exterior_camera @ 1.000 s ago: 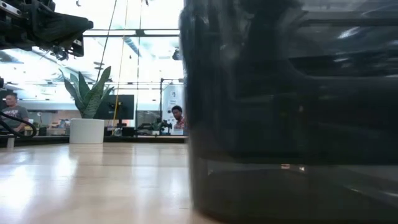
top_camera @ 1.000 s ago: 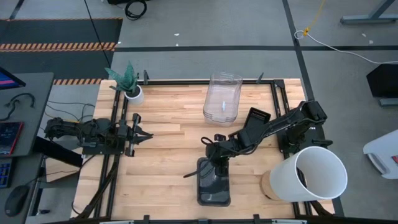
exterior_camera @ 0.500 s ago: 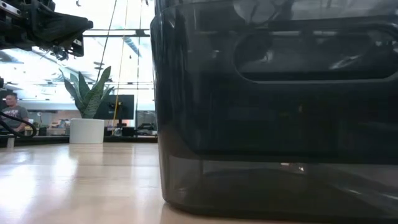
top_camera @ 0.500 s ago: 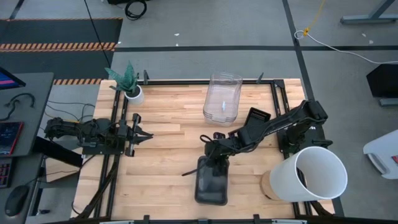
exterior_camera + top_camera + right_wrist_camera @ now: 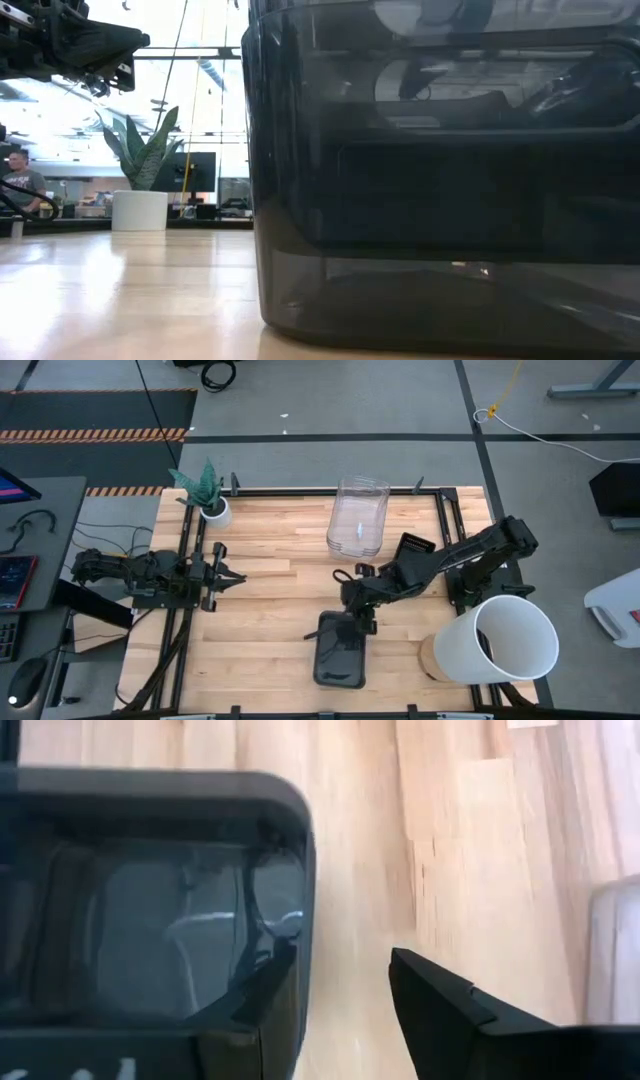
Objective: Stack baskets by color
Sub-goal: Return to Home Position
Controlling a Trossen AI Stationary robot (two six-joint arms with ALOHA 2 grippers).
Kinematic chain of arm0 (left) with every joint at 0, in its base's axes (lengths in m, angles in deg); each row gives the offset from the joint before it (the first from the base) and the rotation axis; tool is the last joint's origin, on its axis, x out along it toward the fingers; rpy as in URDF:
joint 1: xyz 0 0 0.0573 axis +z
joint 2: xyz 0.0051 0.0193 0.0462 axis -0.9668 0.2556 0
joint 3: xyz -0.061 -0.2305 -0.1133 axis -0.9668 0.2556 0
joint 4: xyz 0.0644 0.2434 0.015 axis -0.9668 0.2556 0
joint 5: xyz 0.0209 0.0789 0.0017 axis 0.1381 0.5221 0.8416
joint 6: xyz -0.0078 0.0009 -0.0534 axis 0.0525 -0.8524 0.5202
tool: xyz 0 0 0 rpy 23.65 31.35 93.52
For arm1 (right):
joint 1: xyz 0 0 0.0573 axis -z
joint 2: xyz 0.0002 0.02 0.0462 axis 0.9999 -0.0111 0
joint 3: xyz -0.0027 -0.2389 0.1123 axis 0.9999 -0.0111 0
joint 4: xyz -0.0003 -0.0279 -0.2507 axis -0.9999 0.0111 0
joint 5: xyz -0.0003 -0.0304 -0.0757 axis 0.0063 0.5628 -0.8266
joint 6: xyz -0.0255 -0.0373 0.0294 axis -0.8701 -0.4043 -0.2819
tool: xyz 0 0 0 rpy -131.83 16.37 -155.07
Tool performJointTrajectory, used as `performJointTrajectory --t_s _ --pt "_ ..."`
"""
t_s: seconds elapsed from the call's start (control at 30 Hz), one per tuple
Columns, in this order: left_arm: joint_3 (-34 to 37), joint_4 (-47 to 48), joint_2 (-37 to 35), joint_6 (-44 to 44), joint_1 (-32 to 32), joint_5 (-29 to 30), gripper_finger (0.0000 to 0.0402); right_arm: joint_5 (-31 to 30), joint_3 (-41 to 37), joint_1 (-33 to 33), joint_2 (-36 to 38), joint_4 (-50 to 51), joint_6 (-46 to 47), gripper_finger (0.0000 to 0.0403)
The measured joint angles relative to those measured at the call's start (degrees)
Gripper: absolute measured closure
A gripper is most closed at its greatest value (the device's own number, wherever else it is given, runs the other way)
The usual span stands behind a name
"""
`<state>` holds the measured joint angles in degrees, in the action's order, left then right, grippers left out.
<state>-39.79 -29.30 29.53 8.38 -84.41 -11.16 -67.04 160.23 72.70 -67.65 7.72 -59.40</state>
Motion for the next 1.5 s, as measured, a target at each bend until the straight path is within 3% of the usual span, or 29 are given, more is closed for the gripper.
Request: performJointTrajectory --t_s 0.27,0.73,0.9,1.27,1.5 --pt "0.0 0.0 0.0 0.0 0.0 0.0 0.0373 -5.2 -10.1 -0.7 8.5 -0.2 0.5 0.0264" --pt "0.0 0.0 0.0 0.0 0.0 0.0 0.0376 -1.9 -44.7 3.4 36.4 -27.2 0.3 0.0338" --pt "0.0 0.0 0.0 0.0 0.0 0.0 0.0369 -4.0 -53.6 4.1 45.1 -35.0 0.5 0.0361" --pt "0.0 0.0 0.0 0.0 0.0 0.0 0.0372 -5.8 -64.1 4.5 59.9 -41.8 0.3 0.0397" --pt "0.0 0.0 0.0 0.0 0.0 0.0 0.0368 -7.0 -67.9 4.5 68.3 -42.4 0.4 0.0395"
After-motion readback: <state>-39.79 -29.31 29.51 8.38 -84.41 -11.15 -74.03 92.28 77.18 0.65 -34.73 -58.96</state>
